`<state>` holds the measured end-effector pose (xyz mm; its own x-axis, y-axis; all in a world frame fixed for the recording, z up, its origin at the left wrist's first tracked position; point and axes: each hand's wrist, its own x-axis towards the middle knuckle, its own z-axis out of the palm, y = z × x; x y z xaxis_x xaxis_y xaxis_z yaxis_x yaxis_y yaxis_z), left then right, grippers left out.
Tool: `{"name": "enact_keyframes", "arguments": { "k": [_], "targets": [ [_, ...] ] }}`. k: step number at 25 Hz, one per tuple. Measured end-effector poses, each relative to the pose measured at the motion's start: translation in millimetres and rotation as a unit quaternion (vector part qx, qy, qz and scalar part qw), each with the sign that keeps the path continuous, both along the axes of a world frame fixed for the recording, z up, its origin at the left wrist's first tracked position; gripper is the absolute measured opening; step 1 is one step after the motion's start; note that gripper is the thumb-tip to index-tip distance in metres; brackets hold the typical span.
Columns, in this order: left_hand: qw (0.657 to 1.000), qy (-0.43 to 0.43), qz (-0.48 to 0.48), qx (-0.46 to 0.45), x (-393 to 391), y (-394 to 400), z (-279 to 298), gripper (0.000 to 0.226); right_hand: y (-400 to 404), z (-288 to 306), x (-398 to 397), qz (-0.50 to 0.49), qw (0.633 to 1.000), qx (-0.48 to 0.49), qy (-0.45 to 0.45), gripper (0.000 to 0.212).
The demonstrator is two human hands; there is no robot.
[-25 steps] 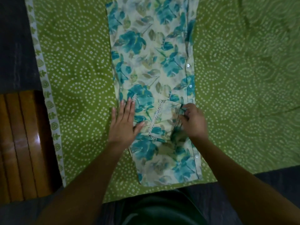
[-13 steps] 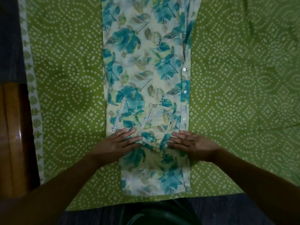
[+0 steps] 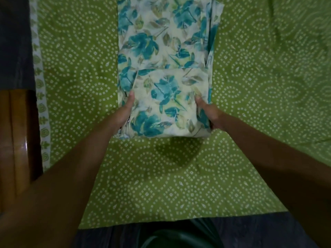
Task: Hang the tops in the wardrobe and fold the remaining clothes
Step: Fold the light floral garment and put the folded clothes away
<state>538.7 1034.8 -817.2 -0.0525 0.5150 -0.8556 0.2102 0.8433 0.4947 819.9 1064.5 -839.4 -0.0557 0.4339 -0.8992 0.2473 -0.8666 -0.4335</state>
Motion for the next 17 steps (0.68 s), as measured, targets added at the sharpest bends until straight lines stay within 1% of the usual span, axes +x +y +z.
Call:
{"name": "enact_keyframes", "arguments": {
  "k": [1, 3, 4, 5, 7, 9, 10, 11, 12, 13, 14, 15, 16, 17],
  "targets": [
    [1.000, 0.010, 0.002, 0.025, 3, -10, 6, 0.078, -9, 2, 2, -0.016, 0.999, 0.037, -0.015, 0.051],
    [0.993, 0.087, 0.002, 0.076, -2, -42, 13, 0.048, -38, 11, 7, -0.026, 0.994, 0.099, -0.039, 0.030],
    [0.990, 0.116, -0.003, 0.084, -7, -58, 15, 0.036, -57, 15, 9, -0.024, 0.991, 0.120, -0.050, 0.024],
    [0.989, 0.128, -0.008, 0.077, -11, -74, 17, 0.029, -77, 16, 11, -0.015, 0.989, 0.131, -0.066, 0.022],
    [0.990, 0.130, -0.033, 0.040, -13, -107, 22, 0.027, -118, 20, 11, 0.001, 0.990, 0.114, -0.082, 0.022],
    [0.985, 0.150, -0.088, 0.005, -12, -134, 26, 0.025, -152, 23, 9, 0.011, 0.993, 0.092, -0.076, 0.020],
    [0.980, 0.162, -0.115, 0.022, -13, -144, 26, 0.021, -161, 26, 11, -0.001, 0.992, 0.098, -0.073, 0.019],
    [0.973, 0.181, -0.130, 0.061, -16, -148, 30, 0.017, -165, 31, 16, -0.010, 0.989, 0.129, -0.072, 0.019],
    [0.950, 0.222, -0.171, 0.137, -26, -148, 30, 0.018, -164, 33, 26, 0.022, 0.977, 0.193, -0.088, 0.026],
    [0.892, 0.288, -0.263, 0.229, -41, -143, 30, 0.029, -159, 33, 40, 0.122, 0.944, 0.276, -0.135, 0.042],
    [0.796, 0.337, -0.381, 0.330, -57, -133, 29, 0.047, -148, 29, 58, 0.275, 0.868, 0.364, -0.198, 0.062],
    [0.668, 0.342, -0.516, 0.412, -76, -121, 25, 0.066, -134, 22, 74, 0.438, 0.747, 0.439, -0.240, 0.078],
    [0.553, 0.311, -0.622, 0.459, -89, -108, 23, 0.077, -120, 12, 86, 0.563, 0.624, 0.480, -0.253, 0.084],
    [0.479, 0.276, -0.687, 0.472, -92, -96, 20, 0.082, -105, 6, 89, 0.638, 0.534, 0.499, -0.240, 0.085]
  ]
}}
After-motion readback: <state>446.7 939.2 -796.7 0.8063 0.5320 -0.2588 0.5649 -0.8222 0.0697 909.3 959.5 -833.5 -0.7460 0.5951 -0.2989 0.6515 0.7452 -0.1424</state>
